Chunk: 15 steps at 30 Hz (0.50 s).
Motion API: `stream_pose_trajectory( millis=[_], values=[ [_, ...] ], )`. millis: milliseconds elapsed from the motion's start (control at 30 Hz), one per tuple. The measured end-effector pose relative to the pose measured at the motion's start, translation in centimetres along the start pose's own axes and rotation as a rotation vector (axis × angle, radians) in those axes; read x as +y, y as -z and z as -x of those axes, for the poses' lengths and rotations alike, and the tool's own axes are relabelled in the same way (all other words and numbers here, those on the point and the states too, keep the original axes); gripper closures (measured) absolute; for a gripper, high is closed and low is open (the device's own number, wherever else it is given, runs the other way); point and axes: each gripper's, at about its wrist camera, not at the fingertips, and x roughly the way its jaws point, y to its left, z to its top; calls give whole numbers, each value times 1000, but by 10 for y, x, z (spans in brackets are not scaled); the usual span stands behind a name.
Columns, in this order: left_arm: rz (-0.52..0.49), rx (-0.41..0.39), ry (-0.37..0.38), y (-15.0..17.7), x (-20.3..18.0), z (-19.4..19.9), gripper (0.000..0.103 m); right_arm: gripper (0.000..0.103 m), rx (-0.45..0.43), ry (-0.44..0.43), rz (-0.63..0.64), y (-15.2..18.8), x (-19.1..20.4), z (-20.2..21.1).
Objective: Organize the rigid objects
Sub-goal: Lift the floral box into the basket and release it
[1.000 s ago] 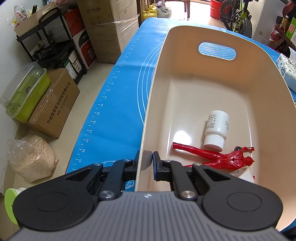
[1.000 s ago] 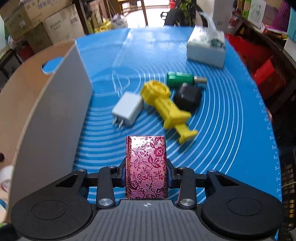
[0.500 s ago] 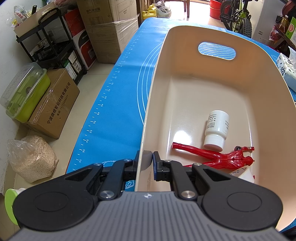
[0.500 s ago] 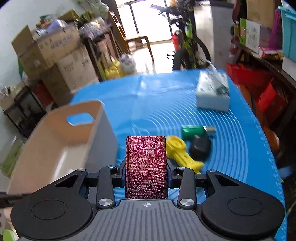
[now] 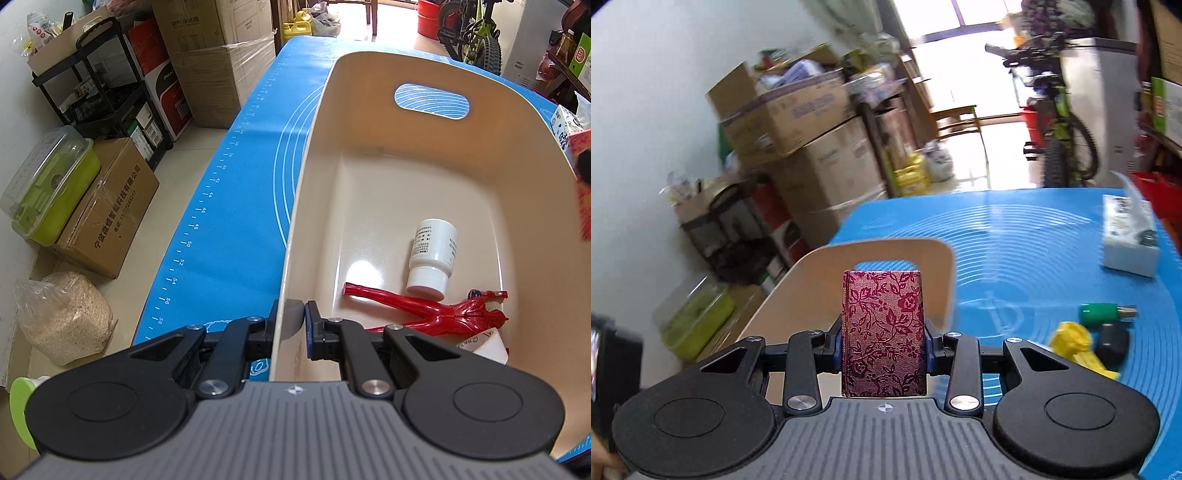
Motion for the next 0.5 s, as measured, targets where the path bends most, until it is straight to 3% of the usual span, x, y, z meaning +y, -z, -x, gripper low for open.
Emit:
stream_pose_trajectory(
  millis=[167,500],
  values=[
    [0,-1,-2,0,0,0,90,58,65,-84,72,10,23,-10],
    [-5,-5,-8,2,-1,1,90,58,216,-149,165,41,46,-32]
  ],
)
